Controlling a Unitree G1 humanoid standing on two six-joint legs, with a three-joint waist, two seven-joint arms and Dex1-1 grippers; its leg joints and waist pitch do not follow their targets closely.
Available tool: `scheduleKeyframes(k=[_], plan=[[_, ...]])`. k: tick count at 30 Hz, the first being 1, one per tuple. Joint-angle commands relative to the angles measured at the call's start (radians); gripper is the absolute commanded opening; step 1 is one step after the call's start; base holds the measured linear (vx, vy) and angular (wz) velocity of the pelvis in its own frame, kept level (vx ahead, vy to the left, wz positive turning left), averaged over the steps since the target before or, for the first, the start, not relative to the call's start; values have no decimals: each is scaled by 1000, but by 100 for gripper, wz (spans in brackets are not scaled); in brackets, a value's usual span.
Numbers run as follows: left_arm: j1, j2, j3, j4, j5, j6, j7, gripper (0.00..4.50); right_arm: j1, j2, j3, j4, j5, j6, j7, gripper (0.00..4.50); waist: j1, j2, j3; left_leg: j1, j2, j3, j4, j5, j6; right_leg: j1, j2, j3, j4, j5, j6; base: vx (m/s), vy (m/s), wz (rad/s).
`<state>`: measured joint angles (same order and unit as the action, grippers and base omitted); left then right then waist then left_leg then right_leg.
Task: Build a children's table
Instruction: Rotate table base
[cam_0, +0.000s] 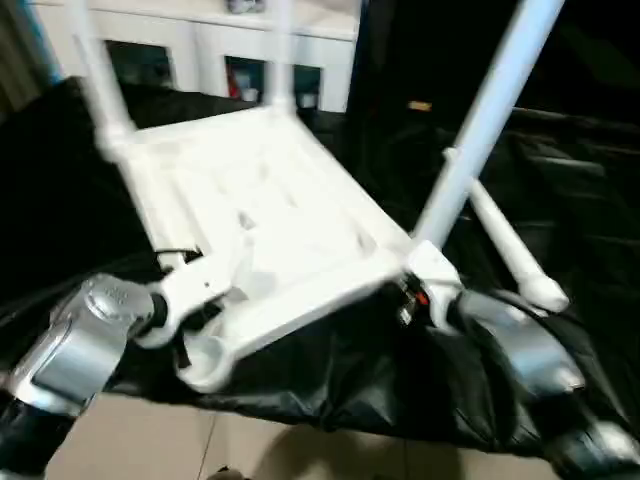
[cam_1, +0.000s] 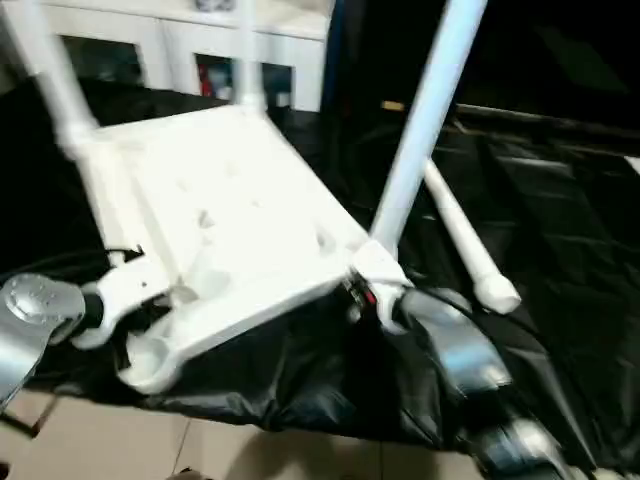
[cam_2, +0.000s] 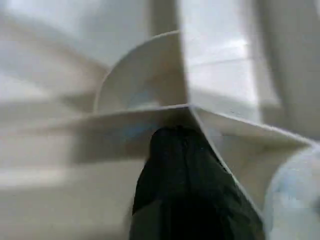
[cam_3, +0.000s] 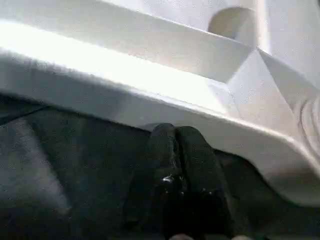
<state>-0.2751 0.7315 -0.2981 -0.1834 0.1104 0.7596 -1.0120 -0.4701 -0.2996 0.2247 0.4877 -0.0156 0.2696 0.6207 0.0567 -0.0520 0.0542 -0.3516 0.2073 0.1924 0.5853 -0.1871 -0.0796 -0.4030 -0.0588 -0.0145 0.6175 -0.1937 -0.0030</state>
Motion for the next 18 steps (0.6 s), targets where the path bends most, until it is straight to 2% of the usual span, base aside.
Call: scheduleKeyframes(k=[1,4,5,6,9,11,12,13,14,15,16,17,18], plan=[[22,-33,-50,-54,-62,7,-56,0,-46,34,14,40,-6,-44,-13,2,2,14,-61,3,11,-9,-65,-175,-29,42,-52,28,-60,-120,-217,0,0,0],[11,-80,-53,-80,-93,12,-54,0,-90,72,34,104,-23,-79,-19,2,-3,16,-63,1,11,-8,-61,-151,-22,45,-52,28,-55,-76,-232,0,0,0],[10,-83,-54,-80,-93,12,-54,0,-91,73,35,107,-24,-80,-19,2,-3,4,-63,-2,11,-8,-61,-143,-13,47,-53,27,-53,-84,-233,0,0,0],[-17,-132,-71,-71,-99,3,-35,0,-118,106,51,148,-34,-100,-22,2,-6,1,-63,-2,12,-7,-60,-138,-6,45,-55,28,-54,-90,-232,0,0,0],[-64,-205,-95,-23,-87,-21,5,0,-142,143,64,196,-47,-124,-33,2,-9,5,-62,-2,14,-6,-60,-149,-11,45,-55,28,-56,-101,-232,0,0,0],[-97,-258,-107,31,-70,-49,43,0,-149,157,67,217,-55,-136,-47,2,-12,1,-61,-1,12,-6,-59,-163,-13,43,-53,29,-59,-112,-225,0,0,0],[-108,-276,-110,54,-62,-63,61,0,-153,161,66,230,-59,-144,-57,2,-10,-7,-62,-2,13,-6,-58,-162,-12,45,-56,29,-58,-123,-220,0,0,0],[-126,-302,-110,92,-52,-85,87,0,-156,165,64,242,-62,-151,-67,2,-11,-6,-62,-4,13,-7,-58,-159,-11,46,-56,30,-59,-121,-216,0,0,0],[-151,-336,-104,149,-37,-124,129,0,-161,166,57,262,-69,-164,-84,2,-11,0,-63,-2,13,-7,-57,-159,-11,45,-56,30,-58,-117,-213,0,0,0],[-156,-342,-101,161,-33,-129,139,0,-161,165,55,265,-71,-168,-92,2,-12,-3,-63,-1,10,-5,-56,-159,-10,43,-53,30,-60,-114,-213,0,0,0],[-160,-346,-100,168,-31,-133,146,0,-162,164,53,268,-73,-171,-97,2,-12,-1,-66,-3,12,-7,-56,-154,-11,48,-55,30,-57,-97,-215,0,0,0],[-177,-349,-97,209,-14,-155,172,0,-160,144,27,272,-76,-179,-130,2,-12,4,-66,-2,12,-7,-55,-145,-7,47,-54,30,-55,-76,-216,0,0,0],[-178,-346,-96,215,-12,-159,173,0,-159,137,18,269,-76,-181,-140,2,-9,2,-65,2,11,-6,-55,-145,-6,43,-51,28,-58,-73,-214,0,0,0]])
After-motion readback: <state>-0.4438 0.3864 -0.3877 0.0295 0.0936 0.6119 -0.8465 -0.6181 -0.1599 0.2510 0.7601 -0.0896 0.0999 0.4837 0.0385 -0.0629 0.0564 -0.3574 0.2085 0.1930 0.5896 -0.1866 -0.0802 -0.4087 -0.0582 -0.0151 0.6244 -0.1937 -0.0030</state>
